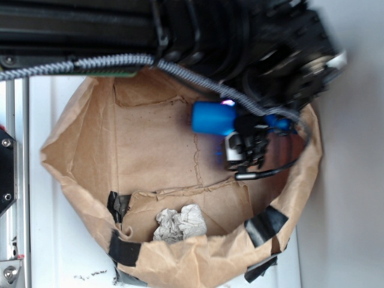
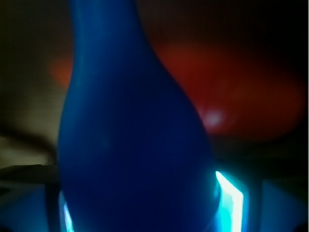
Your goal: Grab the blue bottle.
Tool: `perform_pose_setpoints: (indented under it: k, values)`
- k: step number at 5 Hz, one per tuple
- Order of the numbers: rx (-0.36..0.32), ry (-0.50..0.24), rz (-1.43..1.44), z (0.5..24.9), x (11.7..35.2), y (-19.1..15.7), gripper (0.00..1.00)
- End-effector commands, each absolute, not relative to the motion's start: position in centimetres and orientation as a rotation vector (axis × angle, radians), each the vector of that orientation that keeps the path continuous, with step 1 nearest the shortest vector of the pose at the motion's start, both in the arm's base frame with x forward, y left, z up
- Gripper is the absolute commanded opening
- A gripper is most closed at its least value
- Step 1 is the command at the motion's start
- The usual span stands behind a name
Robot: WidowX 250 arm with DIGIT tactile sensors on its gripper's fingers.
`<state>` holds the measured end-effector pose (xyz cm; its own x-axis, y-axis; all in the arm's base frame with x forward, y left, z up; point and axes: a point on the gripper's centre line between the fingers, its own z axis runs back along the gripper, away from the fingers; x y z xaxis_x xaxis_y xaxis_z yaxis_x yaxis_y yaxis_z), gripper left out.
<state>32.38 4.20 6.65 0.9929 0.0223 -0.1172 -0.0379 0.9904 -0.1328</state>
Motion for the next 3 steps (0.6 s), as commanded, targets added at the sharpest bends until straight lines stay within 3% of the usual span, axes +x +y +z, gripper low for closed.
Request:
perform_pose_setpoints:
  k: [1, 3]
  values:
    - [-0.077, 0.031, 0.134, 15.1, 33.8, 4.7, 0.0]
    - [-0.062, -0.088, 0.101, 17.8, 29.4, 4.5, 0.0]
